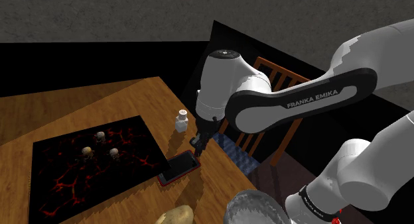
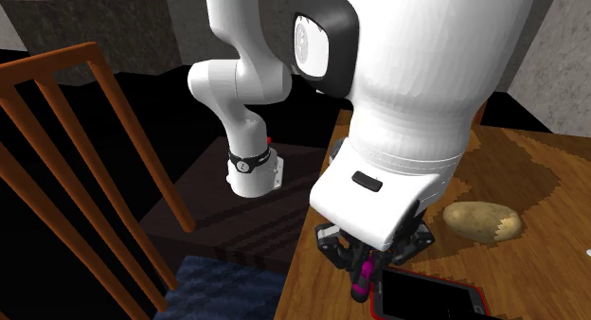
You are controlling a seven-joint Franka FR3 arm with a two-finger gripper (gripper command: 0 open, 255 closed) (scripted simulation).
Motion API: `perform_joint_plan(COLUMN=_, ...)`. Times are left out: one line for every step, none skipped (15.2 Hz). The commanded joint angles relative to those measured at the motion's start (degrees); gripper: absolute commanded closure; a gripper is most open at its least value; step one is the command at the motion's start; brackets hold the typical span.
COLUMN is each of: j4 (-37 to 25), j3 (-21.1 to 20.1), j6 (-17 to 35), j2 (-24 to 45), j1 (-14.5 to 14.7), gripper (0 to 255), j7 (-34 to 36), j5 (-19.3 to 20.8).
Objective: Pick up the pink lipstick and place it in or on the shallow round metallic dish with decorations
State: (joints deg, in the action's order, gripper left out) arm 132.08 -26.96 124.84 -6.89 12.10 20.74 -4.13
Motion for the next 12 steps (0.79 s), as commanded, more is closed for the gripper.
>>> perform_joint_plan(j4=0.0, j3=0.0, j6=0.0, j2=0.0, j1=0.0, gripper=255, j7=0.0, j5=0.0)
perform_joint_plan(j4=0.0, j3=0.0, j6=0.0, j2=0.0, j1=0.0, gripper=255, j7=0.0, j5=0.0)
perform_joint_plan(j4=0.0, j3=0.0, j6=0.0, j2=0.0, j1=0.0, gripper=255, j7=0.0, j5=0.0)
perform_joint_plan(j4=0.0, j3=0.0, j6=0.0, j2=0.0, j1=0.0, gripper=255, j7=0.0, j5=0.0)
perform_joint_plan(j4=0.0, j3=0.0, j6=0.0, j2=0.0, j1=0.0, gripper=255, j7=0.0, j5=0.0)
perform_joint_plan(j4=-0.4, j3=0.1, j6=-0.8, j2=-0.4, j1=0.0, gripper=255, j7=-0.1, j5=-0.2)
perform_joint_plan(j4=-0.8, j3=0.1, j6=-1.6, j2=-0.8, j1=0.0, gripper=255, j7=-0.3, j5=-0.3)
perform_joint_plan(j4=-1.3, j3=0.2, j6=-2.4, j2=-1.2, j1=0.0, gripper=255, j7=-0.4, j5=-0.5)
perform_joint_plan(j4=-1.7, j3=0.3, j6=-3.2, j2=-1.6, j1=0.0, gripper=255, j7=-0.5, j5=-0.6)
perform_joint_plan(j4=-2.2, j3=0.4, j6=-4.0, j2=-2.0, j1=0.0, gripper=255, j7=-0.6, j5=-0.8)
perform_joint_plan(j4=-2.6, j3=0.5, j6=-4.8, j2=-2.3, j1=0.0, gripper=255, j7=-0.7, j5=-0.9)
perform_joint_plan(j4=-3.1, j3=0.5, j6=-5.6, j2=-2.7, j1=0.0, gripper=255, j7=-0.8, j5=-1.0)
